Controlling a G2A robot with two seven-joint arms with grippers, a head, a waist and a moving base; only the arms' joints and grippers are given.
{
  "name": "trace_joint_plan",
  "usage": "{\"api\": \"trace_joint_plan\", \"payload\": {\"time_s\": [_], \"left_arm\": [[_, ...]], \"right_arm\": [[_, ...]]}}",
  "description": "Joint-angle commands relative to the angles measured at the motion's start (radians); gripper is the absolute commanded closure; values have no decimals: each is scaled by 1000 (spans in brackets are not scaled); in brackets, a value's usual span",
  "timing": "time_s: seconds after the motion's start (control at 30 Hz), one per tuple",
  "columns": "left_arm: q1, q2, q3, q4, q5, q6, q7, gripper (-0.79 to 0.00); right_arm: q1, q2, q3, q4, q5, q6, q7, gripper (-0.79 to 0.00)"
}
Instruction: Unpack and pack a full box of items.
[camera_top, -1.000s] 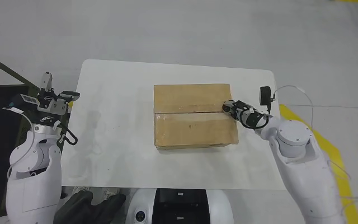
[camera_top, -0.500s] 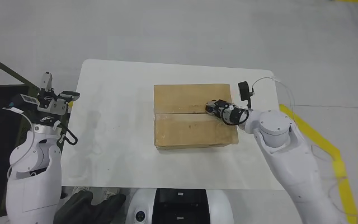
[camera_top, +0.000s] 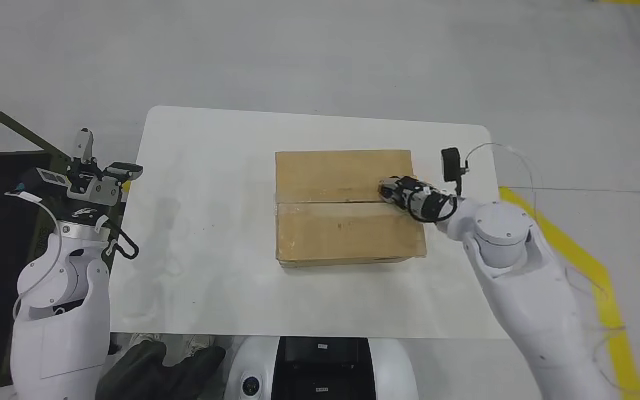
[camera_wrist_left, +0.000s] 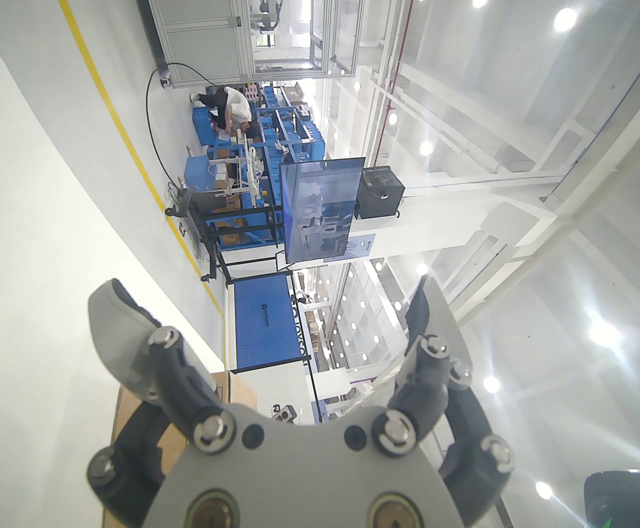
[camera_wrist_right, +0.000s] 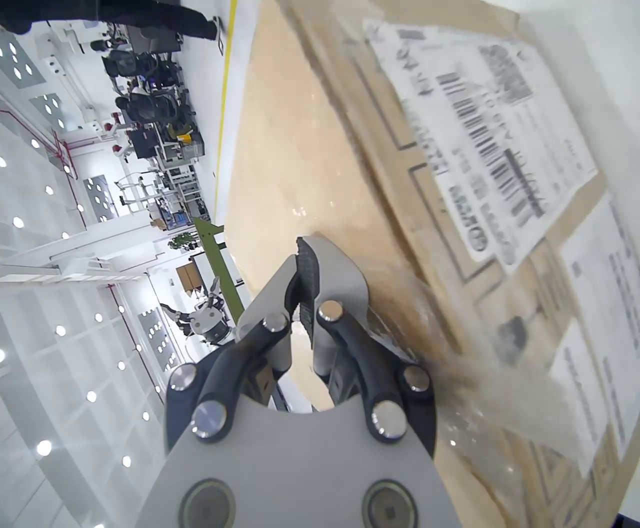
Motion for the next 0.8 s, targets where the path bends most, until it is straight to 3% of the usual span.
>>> {"api": "trace_joint_plan", "payload": {"time_s": [0.0,0.43,0.77], "left_arm": [[0,0,0,0,0,0,0,-785],[0,0,0,0,0,0,0,-785],[0,0,0,0,0,0,0,-785]], "right_arm": [[-13,4,25,-5,3,3,-1,0],[-143,22,182,-50,68,-44,-35,0],[-111,21,122,-50,44,-44,-2,0]]}}
